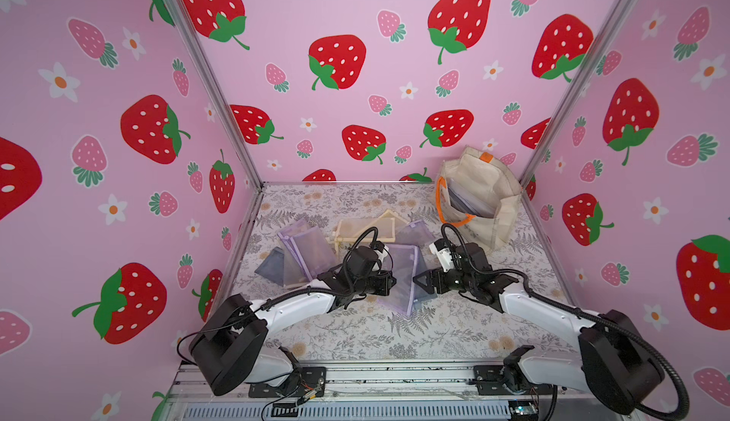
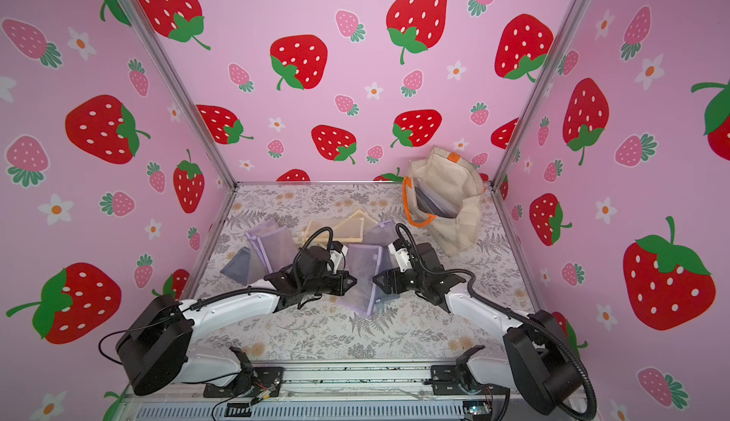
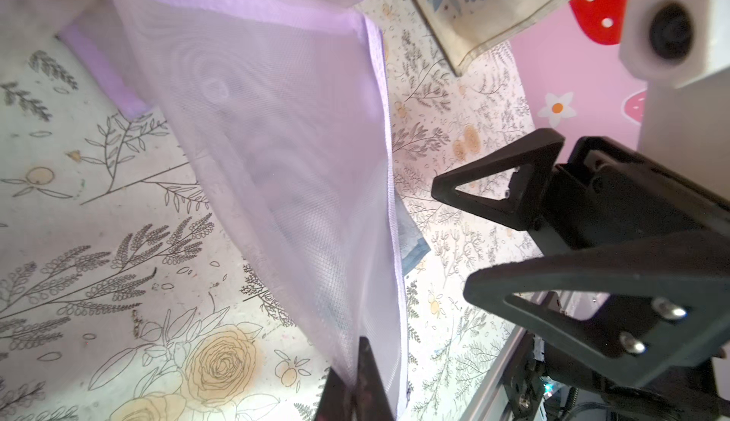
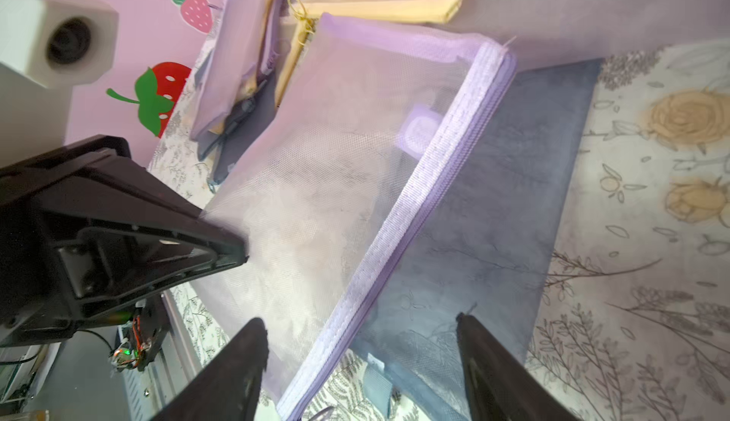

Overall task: Put the pencil pouch into the canvas bag
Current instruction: Pick up the pencil pouch.

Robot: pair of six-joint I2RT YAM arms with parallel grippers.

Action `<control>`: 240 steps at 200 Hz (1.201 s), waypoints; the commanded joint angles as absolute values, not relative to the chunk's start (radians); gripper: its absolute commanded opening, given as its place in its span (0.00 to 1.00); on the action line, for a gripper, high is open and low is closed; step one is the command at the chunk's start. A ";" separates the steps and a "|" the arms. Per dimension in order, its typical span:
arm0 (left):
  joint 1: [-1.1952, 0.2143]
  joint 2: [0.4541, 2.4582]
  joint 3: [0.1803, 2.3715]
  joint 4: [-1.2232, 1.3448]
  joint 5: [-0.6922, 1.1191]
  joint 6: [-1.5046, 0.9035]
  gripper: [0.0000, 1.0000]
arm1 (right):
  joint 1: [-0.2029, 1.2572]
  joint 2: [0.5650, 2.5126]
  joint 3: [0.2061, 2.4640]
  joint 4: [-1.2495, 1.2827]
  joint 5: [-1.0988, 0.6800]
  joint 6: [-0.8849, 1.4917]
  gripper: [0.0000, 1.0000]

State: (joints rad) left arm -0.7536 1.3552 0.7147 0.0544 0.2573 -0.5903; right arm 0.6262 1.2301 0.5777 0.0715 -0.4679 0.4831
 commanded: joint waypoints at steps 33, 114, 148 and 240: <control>-0.786 1.187 0.692 0.122 0.268 -0.519 0.00 | 0.610 1.123 0.616 0.083 -0.522 0.597 0.79; -0.834 1.198 0.662 0.253 0.311 -0.535 0.00 | 0.627 1.146 0.623 0.274 -0.649 0.637 0.63; -0.833 1.207 0.660 0.254 0.298 -0.545 0.00 | 0.634 1.116 0.620 0.262 -0.640 0.624 0.36; -0.834 1.195 0.661 0.152 0.180 -0.532 0.64 | 0.628 1.041 0.827 -0.180 -0.530 0.349 0.00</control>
